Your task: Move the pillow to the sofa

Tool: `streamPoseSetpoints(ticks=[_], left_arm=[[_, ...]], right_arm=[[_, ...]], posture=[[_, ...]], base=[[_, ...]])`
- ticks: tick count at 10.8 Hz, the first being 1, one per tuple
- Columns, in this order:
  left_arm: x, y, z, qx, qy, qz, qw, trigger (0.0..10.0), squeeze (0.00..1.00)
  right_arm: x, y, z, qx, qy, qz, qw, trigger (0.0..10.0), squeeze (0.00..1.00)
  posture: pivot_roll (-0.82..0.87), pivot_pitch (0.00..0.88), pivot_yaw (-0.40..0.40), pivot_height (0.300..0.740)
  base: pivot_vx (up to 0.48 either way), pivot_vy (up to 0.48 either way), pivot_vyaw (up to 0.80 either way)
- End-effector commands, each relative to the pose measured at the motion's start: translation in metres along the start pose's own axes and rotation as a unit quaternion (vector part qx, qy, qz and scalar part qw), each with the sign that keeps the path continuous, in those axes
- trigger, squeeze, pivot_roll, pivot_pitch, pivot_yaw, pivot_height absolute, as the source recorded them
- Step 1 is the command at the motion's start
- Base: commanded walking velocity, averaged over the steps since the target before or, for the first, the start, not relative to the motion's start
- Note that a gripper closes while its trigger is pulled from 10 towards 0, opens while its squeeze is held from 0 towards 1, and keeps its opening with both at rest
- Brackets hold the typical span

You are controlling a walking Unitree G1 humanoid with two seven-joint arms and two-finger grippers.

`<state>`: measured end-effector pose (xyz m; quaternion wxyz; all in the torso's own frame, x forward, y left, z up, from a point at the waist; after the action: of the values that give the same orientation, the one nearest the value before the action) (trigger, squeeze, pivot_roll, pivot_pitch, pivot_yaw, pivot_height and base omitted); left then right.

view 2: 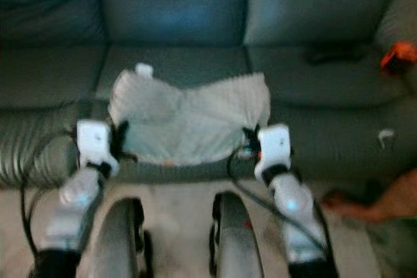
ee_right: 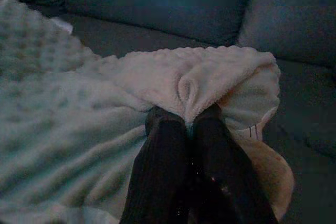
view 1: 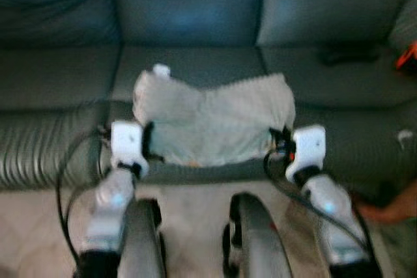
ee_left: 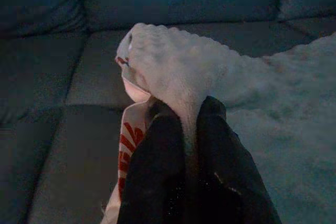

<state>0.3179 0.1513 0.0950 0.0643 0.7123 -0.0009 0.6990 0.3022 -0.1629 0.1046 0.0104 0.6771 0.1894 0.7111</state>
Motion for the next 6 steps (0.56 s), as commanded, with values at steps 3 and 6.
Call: streamPoseSetpoints(ticks=[3,6], left_arm=[[0.016,-0.014,0.028,0.047,0.012,0.01,0.999,10.0,0.0],[0.034,-0.047,0.05,0.136,0.031,0.048,0.989,10.0,0.0]], right_arm=[[0.007,0.026,0.026,0.002,0.0,-0.007,1.0,10.0,0.0],[0.018,0.03,0.056,0.038,0.009,-0.01,0.999,10.0,0.0]], posture=[[-0.06,0.463,-0.049,0.617],[-0.07,0.526,-0.035,0.617]], base=[[0.0,0.0,0.0],[0.0,0.0,0.0]])
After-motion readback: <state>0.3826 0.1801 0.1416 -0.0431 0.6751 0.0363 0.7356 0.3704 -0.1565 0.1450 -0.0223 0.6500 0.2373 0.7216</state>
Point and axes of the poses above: a point about 5 cm out from each wrist's last joint towards the gripper, its own z axis pointing out of the wrist towards the gripper, its own x axis along the axis of the wrist's last joint, y = z × x, the point moved 3 cm from there along z, pointing out of the wrist towards the gripper, and after that the axes turned 9 degrees about -z, right-handed, at the moved point
